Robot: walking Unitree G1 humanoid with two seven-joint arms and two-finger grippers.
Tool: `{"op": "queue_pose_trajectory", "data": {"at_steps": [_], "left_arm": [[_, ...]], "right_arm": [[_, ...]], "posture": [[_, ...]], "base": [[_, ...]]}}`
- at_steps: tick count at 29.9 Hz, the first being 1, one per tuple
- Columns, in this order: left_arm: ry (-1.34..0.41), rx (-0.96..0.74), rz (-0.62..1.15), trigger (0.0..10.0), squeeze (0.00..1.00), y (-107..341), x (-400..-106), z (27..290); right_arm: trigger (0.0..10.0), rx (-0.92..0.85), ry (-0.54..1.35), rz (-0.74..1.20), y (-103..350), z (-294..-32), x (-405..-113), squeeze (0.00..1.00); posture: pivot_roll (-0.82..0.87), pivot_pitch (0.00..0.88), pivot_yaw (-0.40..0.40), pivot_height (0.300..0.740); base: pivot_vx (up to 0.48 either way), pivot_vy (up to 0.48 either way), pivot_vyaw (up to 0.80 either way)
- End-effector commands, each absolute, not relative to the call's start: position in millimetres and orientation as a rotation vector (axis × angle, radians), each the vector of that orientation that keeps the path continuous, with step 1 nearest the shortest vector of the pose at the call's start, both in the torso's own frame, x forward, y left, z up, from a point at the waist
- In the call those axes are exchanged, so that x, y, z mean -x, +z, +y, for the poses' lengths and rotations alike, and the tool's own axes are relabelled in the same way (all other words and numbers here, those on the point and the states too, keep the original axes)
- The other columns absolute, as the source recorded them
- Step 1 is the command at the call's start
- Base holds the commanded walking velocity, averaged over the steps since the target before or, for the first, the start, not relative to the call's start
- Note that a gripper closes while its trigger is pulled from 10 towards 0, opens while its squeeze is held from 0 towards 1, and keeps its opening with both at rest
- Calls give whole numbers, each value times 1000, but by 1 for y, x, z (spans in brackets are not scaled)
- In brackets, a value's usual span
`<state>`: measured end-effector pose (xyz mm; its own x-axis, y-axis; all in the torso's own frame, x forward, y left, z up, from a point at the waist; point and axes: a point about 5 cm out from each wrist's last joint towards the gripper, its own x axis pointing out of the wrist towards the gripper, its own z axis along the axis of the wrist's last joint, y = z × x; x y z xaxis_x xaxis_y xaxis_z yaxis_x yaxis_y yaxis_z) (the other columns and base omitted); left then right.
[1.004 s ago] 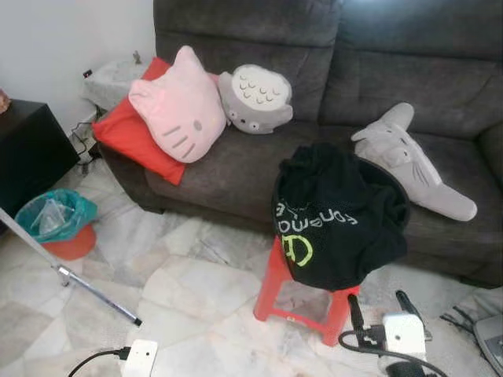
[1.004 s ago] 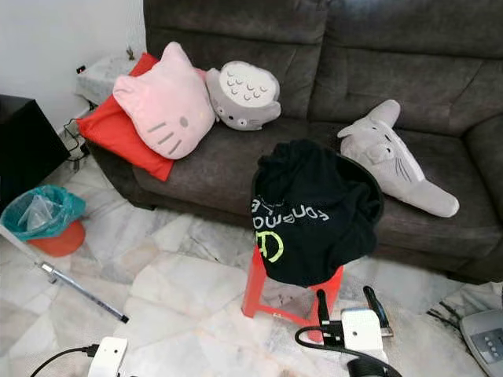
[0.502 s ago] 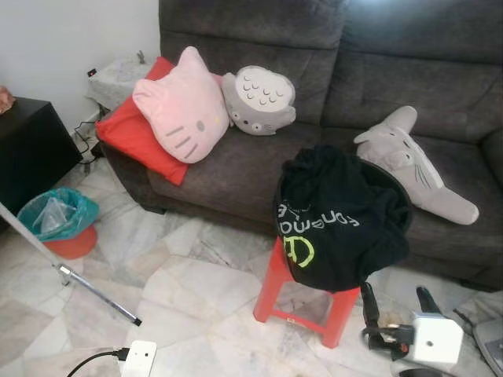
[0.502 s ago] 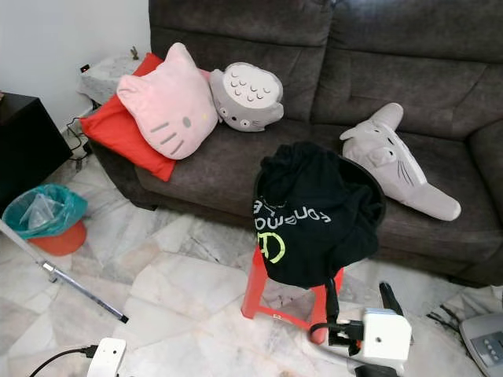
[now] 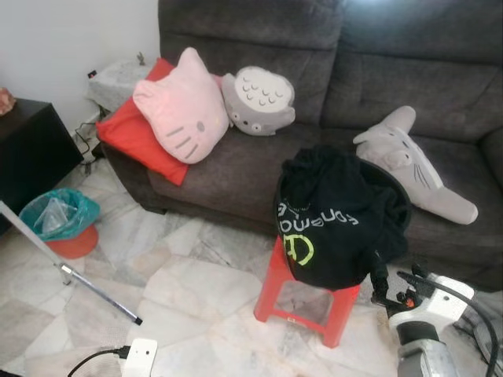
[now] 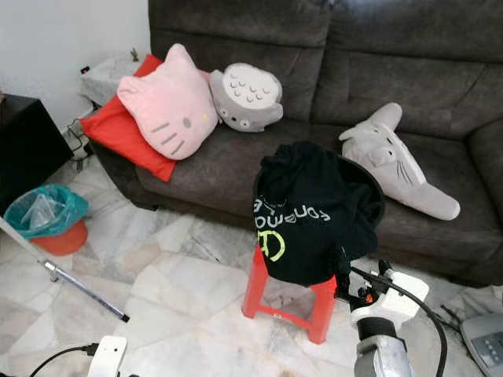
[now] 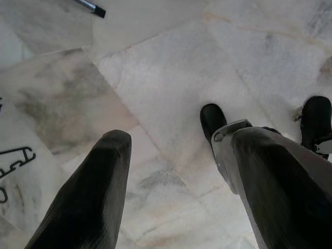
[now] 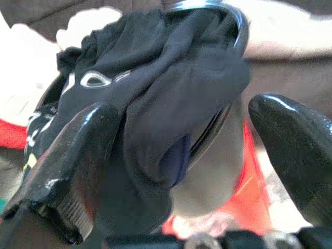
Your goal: Hang hanger
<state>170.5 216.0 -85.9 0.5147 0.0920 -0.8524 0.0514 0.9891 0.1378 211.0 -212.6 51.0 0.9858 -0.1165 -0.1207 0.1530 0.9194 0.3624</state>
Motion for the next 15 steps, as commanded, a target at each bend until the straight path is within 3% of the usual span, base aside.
{"op": "queue_pose_trajectory", "data": {"at_steps": [1, 15], "left_arm": [[38, -162, 1038, 10000, 0, -87, -168, 218], [25, -187, 1038, 10000, 0, -87, -167, 219]], "right_arm": [[10000, -428, -110, 106, 52, -209, -213, 0], [10000, -629, 53, 161, 37, -182, -196, 0]], "posture": [[-116, 0, 18, 736], [-111, 0, 18, 736]], "base": [[0, 0, 0], [0, 0, 0]]}}
